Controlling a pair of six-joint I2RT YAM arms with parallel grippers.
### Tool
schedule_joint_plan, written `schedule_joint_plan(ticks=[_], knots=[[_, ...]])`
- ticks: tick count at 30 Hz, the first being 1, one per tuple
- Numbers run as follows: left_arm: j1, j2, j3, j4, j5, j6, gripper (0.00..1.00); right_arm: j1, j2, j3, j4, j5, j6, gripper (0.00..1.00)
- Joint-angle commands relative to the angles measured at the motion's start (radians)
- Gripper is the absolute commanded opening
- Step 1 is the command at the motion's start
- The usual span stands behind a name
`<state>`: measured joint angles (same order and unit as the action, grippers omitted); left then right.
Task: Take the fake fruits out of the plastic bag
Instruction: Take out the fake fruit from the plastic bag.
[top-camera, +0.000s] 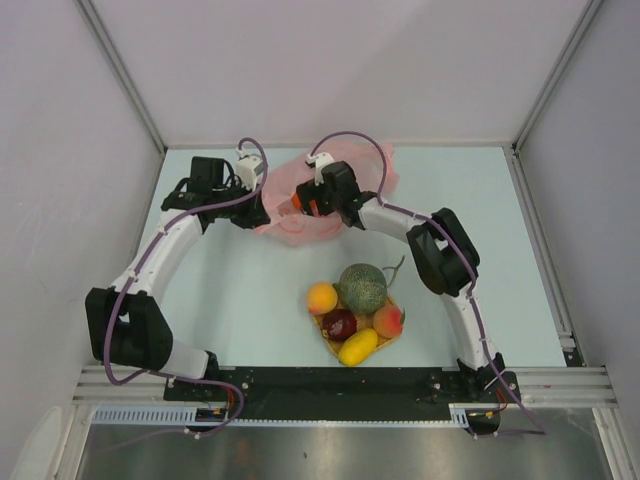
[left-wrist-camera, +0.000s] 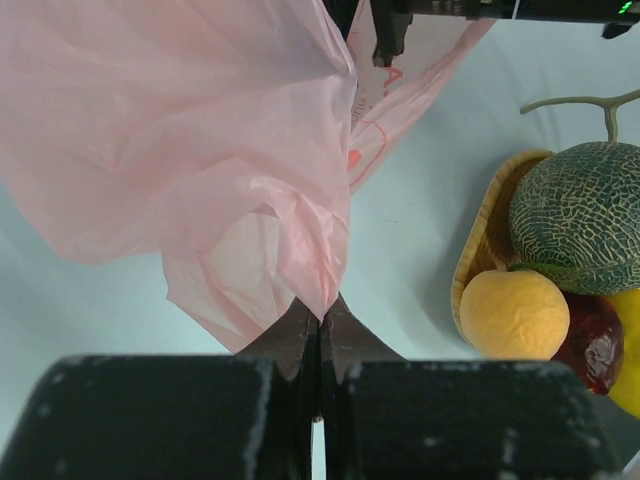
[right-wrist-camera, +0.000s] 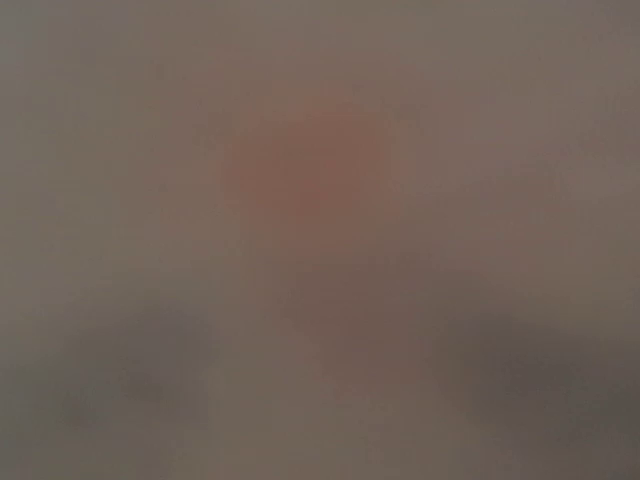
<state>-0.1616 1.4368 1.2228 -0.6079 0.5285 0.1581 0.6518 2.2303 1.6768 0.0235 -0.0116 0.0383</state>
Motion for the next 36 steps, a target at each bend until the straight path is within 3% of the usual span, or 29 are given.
schedule_joint_plan(ticks=[1, 14, 19, 21, 24, 27, 36], knots=[[-0.006, -0.007, 0.012, 0.03, 0.037, -0.025, 0.0, 0.002, 0.029, 0.05, 0.038, 0.021, 0.08, 1.0], [-0.024, -0.015, -0.016, 0.028, 0.059, -0.043, 0.0, -0.017, 0.167, 0.185, 0.108, -0.079, 0.094, 1.0], [-0.039, -0.013, -0.011, 0.022, 0.059, -0.051, 0.0, -0.024, 0.259, 0.324, 0.019, -0.067, 0.13, 0.96], [-0.044, -0.015, -0.006, 0.025, 0.057, -0.054, 0.0, -0.029, 0.267, 0.336, 0.03, -0.064, 0.135, 0.87], [-0.044, -0.016, -0.005, 0.031, 0.045, -0.054, 0.0, -0.038, 0.272, 0.34, 0.035, -0.074, 0.141, 0.63], [-0.042, -0.015, -0.008, 0.033, 0.034, -0.048, 0.0, -0.046, 0.272, 0.337, 0.033, -0.099, 0.146, 0.48], [-0.024, -0.018, -0.042, 0.046, -0.002, -0.04, 0.0, -0.076, 0.172, 0.262, 0.03, -0.189, 0.114, 0.36]])
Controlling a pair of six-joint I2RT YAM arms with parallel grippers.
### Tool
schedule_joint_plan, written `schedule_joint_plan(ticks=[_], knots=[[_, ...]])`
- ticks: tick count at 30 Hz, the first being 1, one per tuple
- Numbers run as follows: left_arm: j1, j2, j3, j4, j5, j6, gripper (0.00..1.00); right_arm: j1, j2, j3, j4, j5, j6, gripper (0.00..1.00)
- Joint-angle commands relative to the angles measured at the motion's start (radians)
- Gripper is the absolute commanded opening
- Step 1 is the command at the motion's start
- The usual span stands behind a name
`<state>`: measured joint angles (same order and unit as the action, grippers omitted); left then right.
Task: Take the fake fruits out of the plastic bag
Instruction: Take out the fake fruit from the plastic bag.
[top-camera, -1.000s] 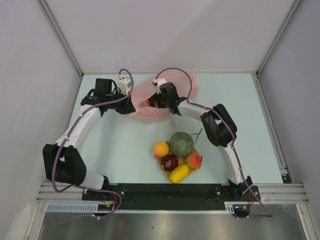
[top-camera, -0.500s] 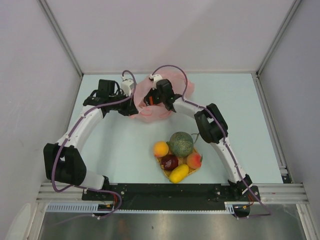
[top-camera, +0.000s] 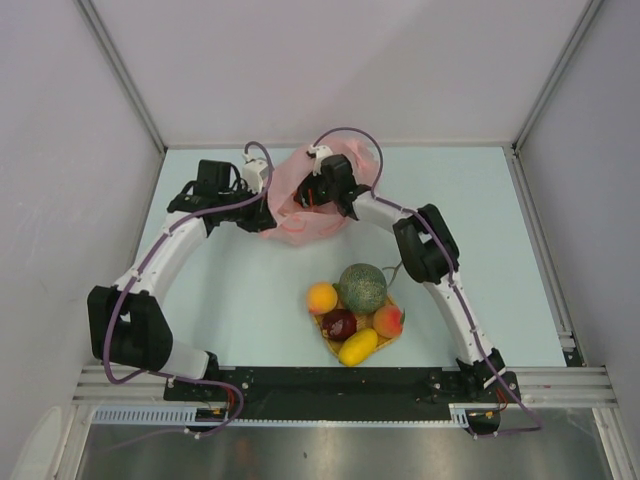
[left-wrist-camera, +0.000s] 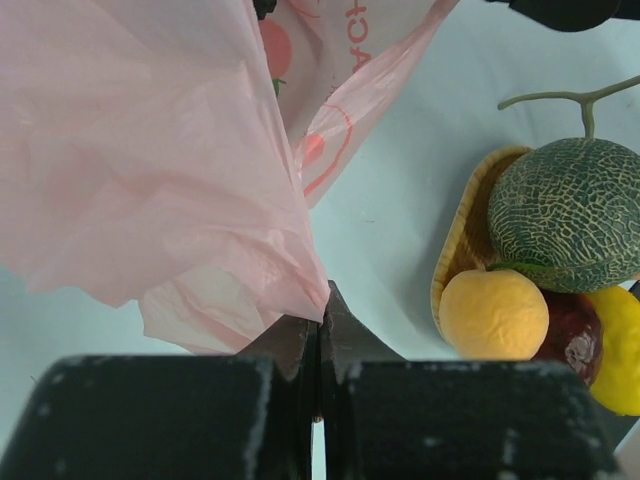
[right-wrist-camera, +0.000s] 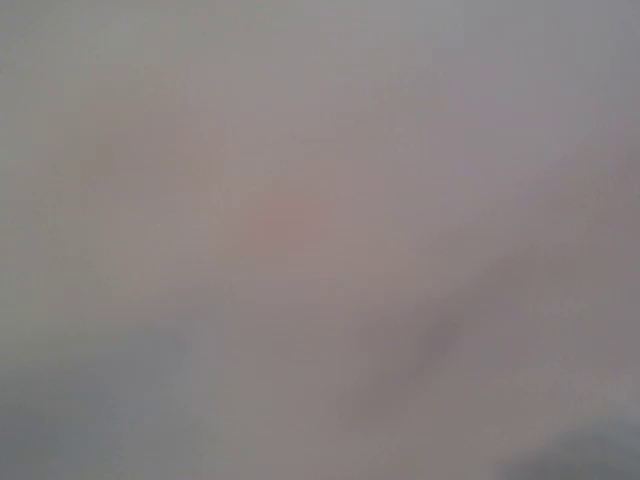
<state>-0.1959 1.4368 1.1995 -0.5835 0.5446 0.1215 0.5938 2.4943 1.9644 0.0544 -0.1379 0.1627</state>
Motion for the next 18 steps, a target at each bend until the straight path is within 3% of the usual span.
schedule_joint_plan(ticks=[1, 5, 13, 18], knots=[[0.01, -0.021, -0.018, 0.025, -0.018, -0.005, 0.0, -0.022, -0.107, -0.036, -0.004, -0.09, -0.012, 0.35], [0.009, -0.035, -0.028, 0.083, -0.025, -0.025, 0.0, -0.038, -0.231, -0.073, -0.05, -0.212, -0.04, 0.27], [0.01, -0.003, 0.041, 0.088, -0.011, -0.011, 0.0, 0.02, -0.5, -0.359, -0.05, -0.267, -0.146, 0.28], [0.009, -0.039, 0.045, 0.074, 0.005, -0.026, 0.0, 0.076, -0.667, -0.49, -0.184, -0.259, -0.215, 0.28]])
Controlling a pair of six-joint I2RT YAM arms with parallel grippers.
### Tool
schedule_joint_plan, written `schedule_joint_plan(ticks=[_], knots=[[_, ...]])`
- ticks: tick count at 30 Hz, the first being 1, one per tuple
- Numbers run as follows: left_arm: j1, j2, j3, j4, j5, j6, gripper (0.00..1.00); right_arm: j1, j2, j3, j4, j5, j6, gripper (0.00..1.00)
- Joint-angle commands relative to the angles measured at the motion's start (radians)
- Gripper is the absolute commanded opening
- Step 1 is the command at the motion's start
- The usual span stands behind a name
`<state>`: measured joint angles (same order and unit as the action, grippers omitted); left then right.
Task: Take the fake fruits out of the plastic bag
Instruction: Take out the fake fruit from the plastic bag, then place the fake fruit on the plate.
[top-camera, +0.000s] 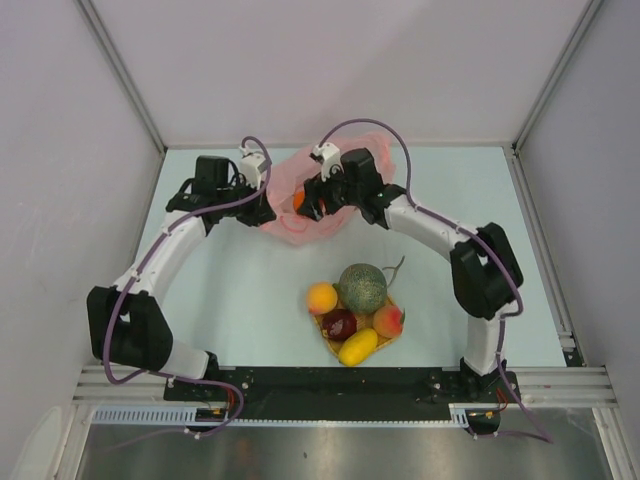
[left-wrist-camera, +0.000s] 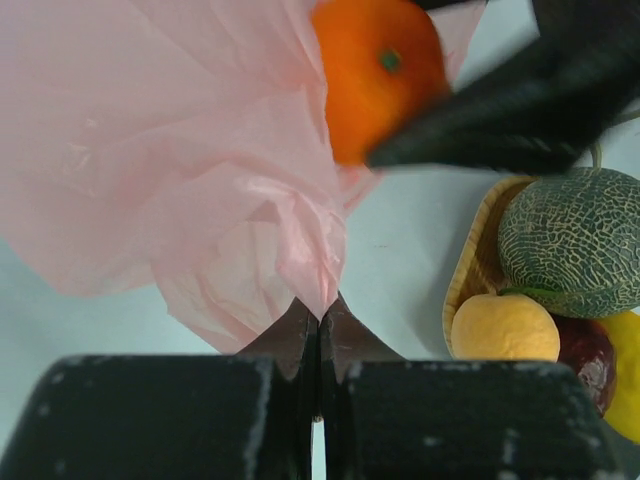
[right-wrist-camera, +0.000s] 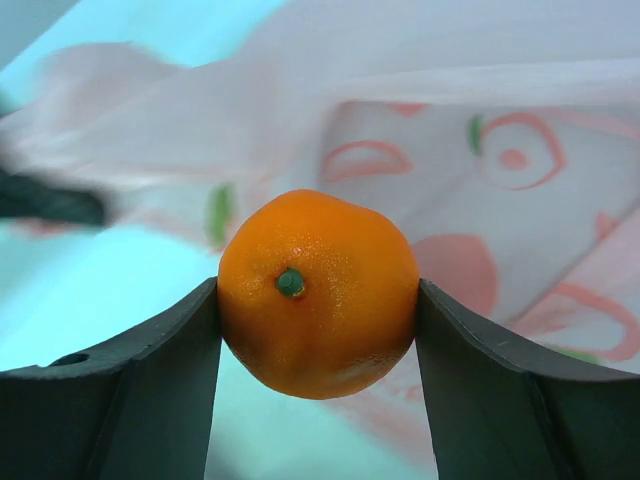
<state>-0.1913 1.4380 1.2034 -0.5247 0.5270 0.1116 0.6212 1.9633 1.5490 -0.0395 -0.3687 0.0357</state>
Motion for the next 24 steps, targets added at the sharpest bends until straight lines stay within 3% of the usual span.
schedule_joint_plan(ticks=[1, 13, 17, 24], knots=[[0.006, -0.051, 0.036, 0.015, 0.021, -0.023, 0.0, 0.055, -0.196, -0.098, -0.117, -0.026, -0.101, 0.28], [0.004, -0.266, -0.096, 0.068, 0.041, -0.073, 0.0, 0.147, -0.552, -0.15, -0.566, -0.035, -0.289, 0.25], [0.004, -0.329, -0.146, 0.055, 0.047, -0.089, 0.0, 0.265, -0.667, -0.175, -0.736, -0.096, -0.504, 0.25], [0.015, -0.381, -0.237, 0.083, 0.041, -0.098, 0.0, 0.321, -0.741, -0.257, -0.838, -0.144, -0.621, 0.24]])
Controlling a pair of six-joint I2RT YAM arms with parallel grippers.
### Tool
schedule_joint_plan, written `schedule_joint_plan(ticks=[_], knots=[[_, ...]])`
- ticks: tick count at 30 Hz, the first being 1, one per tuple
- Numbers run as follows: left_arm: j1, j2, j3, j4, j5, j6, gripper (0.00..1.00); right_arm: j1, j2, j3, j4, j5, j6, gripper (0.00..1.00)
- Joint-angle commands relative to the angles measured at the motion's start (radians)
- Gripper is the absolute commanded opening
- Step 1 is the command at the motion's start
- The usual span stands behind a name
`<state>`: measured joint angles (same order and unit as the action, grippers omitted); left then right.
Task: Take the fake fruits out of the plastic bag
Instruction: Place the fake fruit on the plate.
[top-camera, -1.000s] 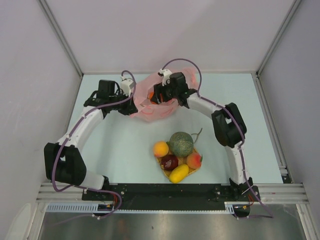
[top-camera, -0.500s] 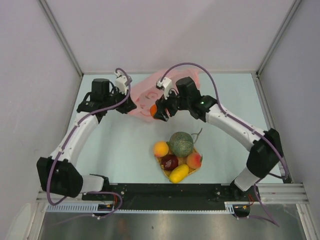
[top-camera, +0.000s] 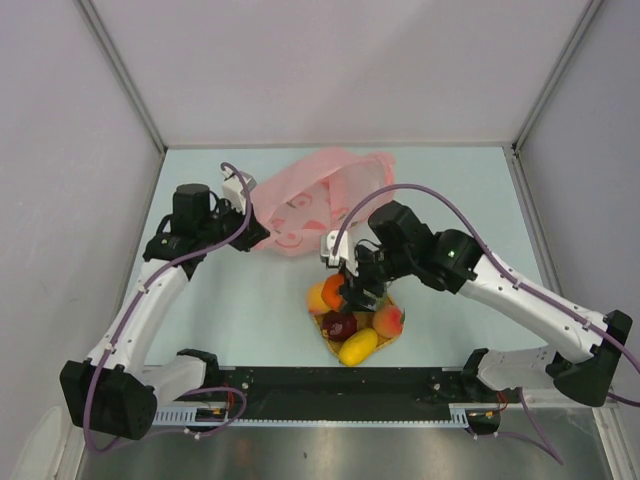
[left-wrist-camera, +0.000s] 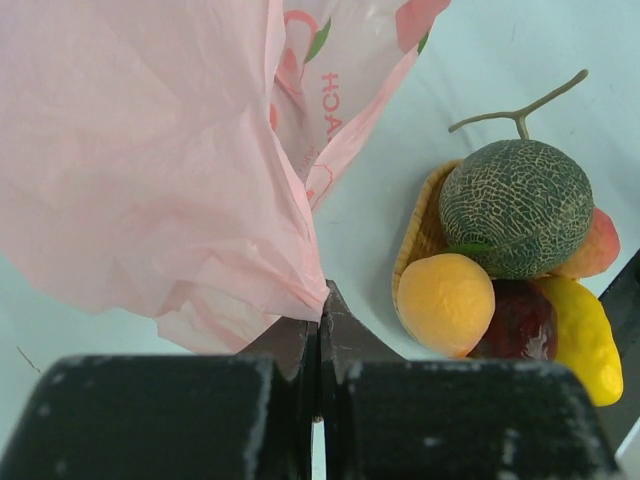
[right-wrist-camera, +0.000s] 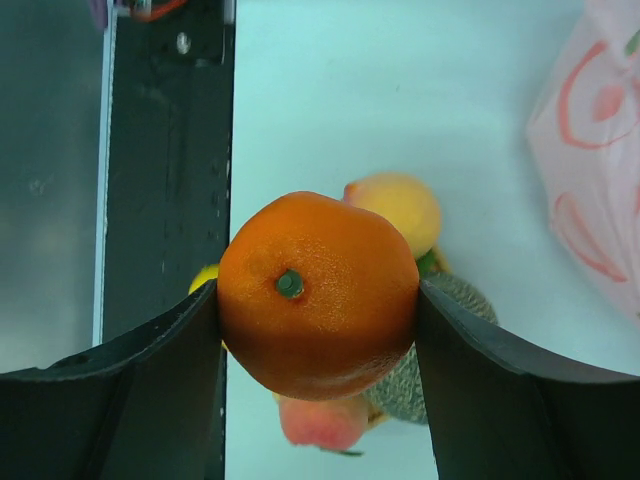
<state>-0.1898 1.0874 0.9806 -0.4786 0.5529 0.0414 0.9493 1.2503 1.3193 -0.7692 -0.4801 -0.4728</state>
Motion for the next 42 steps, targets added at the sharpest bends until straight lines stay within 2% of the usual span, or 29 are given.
schedule_joint_plan(ticks=[1, 10, 17, 32, 42], knots=[[0.013, -0.029, -0.011, 0.031, 0.015, -0.022, 0.0, -0.001, -0.032, -0.041, -0.122, -0.05, -0.133, 0.24], [0.033, -0.055, -0.014, 0.014, 0.019, -0.014, 0.0, 0.057, -0.112, -0.141, -0.185, 0.011, -0.344, 0.22], [0.05, -0.081, -0.042, 0.008, 0.03, -0.017, 0.0, 0.144, -0.127, -0.219, -0.163, 0.076, -0.461, 0.18], [0.061, -0.096, -0.065, 0.037, 0.038, -0.031, 0.0, 0.201, -0.124, -0.37, 0.008, 0.278, -0.507, 0.18], [0.07, -0.107, -0.08, 0.043, 0.042, -0.035, 0.0, 0.21, -0.123, -0.41, 0.057, 0.304, -0.51, 0.21]])
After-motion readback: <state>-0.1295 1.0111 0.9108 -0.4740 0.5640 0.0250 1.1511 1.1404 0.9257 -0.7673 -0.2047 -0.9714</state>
